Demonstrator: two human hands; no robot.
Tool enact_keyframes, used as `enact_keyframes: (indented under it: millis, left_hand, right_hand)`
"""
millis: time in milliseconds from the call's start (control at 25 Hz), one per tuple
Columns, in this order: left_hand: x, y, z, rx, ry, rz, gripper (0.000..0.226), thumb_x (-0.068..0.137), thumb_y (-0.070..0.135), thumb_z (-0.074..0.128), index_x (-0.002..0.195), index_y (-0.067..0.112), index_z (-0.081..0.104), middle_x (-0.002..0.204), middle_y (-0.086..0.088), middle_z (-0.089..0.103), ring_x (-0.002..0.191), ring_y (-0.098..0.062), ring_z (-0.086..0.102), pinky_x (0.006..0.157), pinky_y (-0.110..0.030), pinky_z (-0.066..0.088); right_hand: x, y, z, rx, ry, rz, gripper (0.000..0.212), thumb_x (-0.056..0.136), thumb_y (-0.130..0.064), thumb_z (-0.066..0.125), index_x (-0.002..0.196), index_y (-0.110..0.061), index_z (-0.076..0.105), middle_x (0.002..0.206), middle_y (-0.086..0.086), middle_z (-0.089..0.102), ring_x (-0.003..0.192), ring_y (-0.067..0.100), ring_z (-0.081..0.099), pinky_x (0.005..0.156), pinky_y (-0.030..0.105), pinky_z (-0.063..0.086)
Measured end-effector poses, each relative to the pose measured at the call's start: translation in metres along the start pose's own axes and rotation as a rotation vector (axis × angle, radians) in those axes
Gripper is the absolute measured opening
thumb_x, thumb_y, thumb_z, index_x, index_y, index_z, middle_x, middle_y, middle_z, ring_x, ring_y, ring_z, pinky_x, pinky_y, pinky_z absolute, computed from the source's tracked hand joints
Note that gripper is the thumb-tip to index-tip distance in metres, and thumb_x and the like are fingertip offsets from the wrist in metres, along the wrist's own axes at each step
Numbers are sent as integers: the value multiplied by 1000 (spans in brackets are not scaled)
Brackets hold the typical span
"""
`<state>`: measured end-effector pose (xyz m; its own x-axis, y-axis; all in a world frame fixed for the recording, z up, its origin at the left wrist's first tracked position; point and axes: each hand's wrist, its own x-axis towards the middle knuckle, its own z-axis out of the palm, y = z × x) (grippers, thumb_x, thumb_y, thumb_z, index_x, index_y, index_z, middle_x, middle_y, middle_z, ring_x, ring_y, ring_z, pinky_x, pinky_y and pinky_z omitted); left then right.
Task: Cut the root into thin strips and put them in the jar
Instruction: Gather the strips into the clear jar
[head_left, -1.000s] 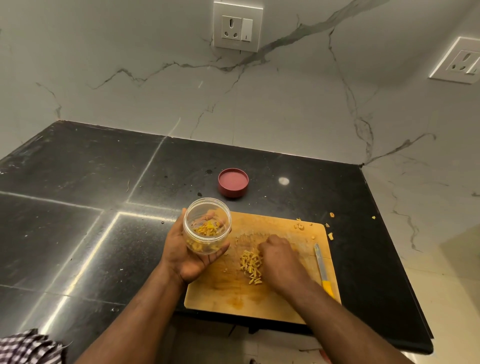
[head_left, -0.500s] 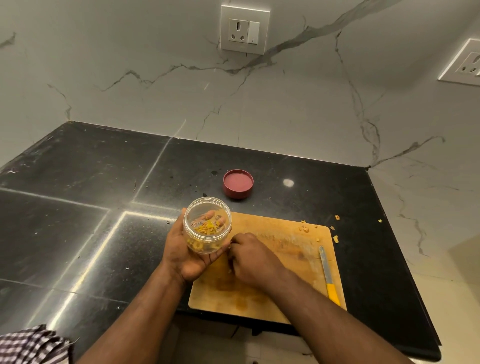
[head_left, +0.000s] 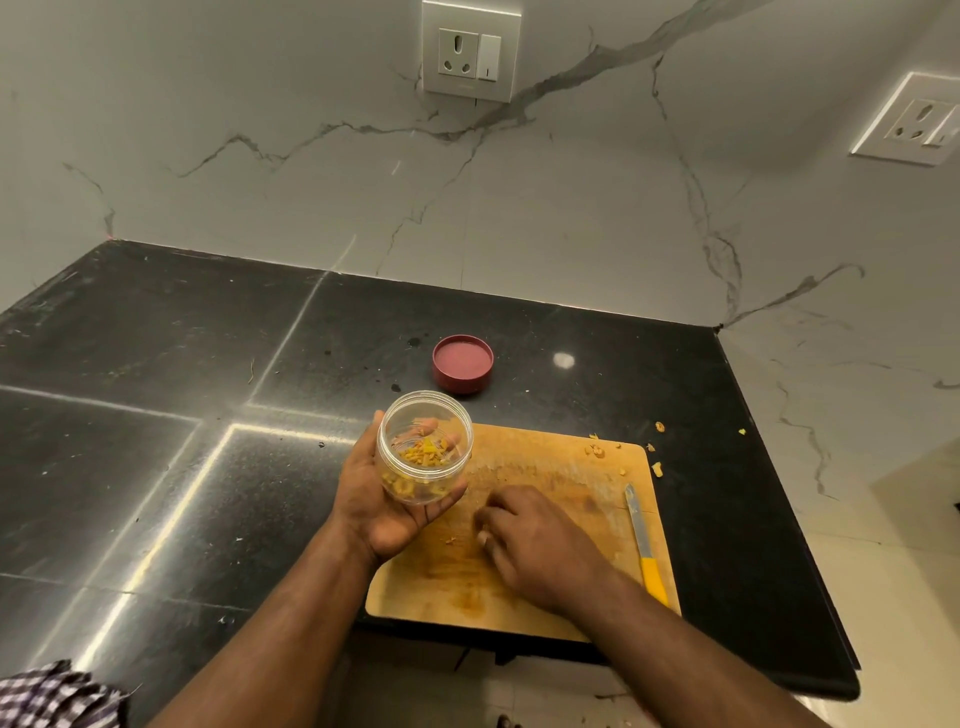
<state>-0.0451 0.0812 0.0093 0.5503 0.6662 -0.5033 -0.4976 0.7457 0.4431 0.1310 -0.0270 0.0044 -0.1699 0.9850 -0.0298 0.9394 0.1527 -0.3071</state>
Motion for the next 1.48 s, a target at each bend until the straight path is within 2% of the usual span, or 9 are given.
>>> enact_keyframes:
  millis: [120, 320, 440, 720, 920, 1040, 1160, 1240, 1480]
  left_hand:
    - [2, -2, 1, 12, 0, -9, 68, 96, 67, 42, 139, 17, 58, 133, -17, 65, 128, -37, 57, 78, -48, 59]
    - [4, -7, 6, 32, -5, -32, 68, 96, 66, 41, 138, 16, 58, 132, -16, 66, 128, -37, 57, 80, -47, 59]
    - [4, -8, 8, 46, -4, -32, 67, 96, 66, 42, 137, 15, 59, 131, -16, 66, 127, -37, 59, 83, -47, 59]
    - [3, -12, 12, 59, -13, -40, 68, 95, 66, 42, 137, 16, 59, 130, -16, 66, 127, -37, 59, 84, -48, 59]
    - [3, -15, 13, 53, -27, -54, 69, 93, 67, 43, 136, 16, 60, 131, -17, 66, 126, -38, 59, 82, -48, 59]
    - [2, -16, 12, 48, -28, -54, 69, 94, 67, 44, 137, 15, 60, 132, -18, 65, 127, -38, 58, 81, -48, 60]
    - [2, -17, 12, 52, -25, -59, 68, 94, 67, 43, 137, 16, 60, 131, -18, 65, 125, -38, 60, 81, -48, 60]
    - [2, -18, 13, 57, -22, -63, 69, 94, 67, 43, 137, 16, 60, 131, -18, 66, 123, -38, 61, 81, -48, 60]
    - [5, -22, 15, 63, -28, -76, 69, 93, 67, 45, 137, 16, 60, 132, -18, 65, 126, -38, 59, 92, -52, 55]
  right_hand:
    - [-12, 4, 3, -34, 59, -30, 34, 98, -36, 45, 122, -21, 64, 122, -2, 58, 112, 15, 49, 92, 32, 48]
    - [-16, 5, 4, -69, -3, -160, 33, 95, -41, 47, 124, -29, 60, 131, -4, 55, 120, 13, 46, 102, 32, 40]
    - [-19, 15, 4, -64, 54, -73, 27, 95, -32, 50, 112, -22, 68, 113, -2, 62, 104, 15, 52, 88, 35, 51]
    - [-22, 9, 8, -13, 86, 124, 45, 99, -48, 41, 137, -26, 51, 139, -4, 48, 127, 14, 42, 106, 30, 37]
    - [-26, 8, 22, -68, 149, 68, 30, 97, -33, 45, 105, -20, 70, 102, -2, 62, 94, 14, 52, 74, 34, 54]
    - [-34, 13, 8, -52, 129, 109, 36, 98, -40, 44, 123, -23, 63, 122, -3, 58, 111, 16, 51, 90, 32, 50]
    - [-40, 12, -3, -120, -68, 184, 59, 96, -58, 40, 147, -29, 37, 148, -3, 38, 134, 20, 34, 109, 38, 35]
    - [-42, 7, -4, -170, -145, 168, 55, 99, -52, 41, 149, -31, 32, 153, -1, 31, 137, 23, 28, 111, 39, 33]
    - [-42, 3, -4, -133, -54, 84, 37, 100, -13, 42, 134, -24, 53, 131, 0, 48, 115, 19, 40, 95, 32, 44]
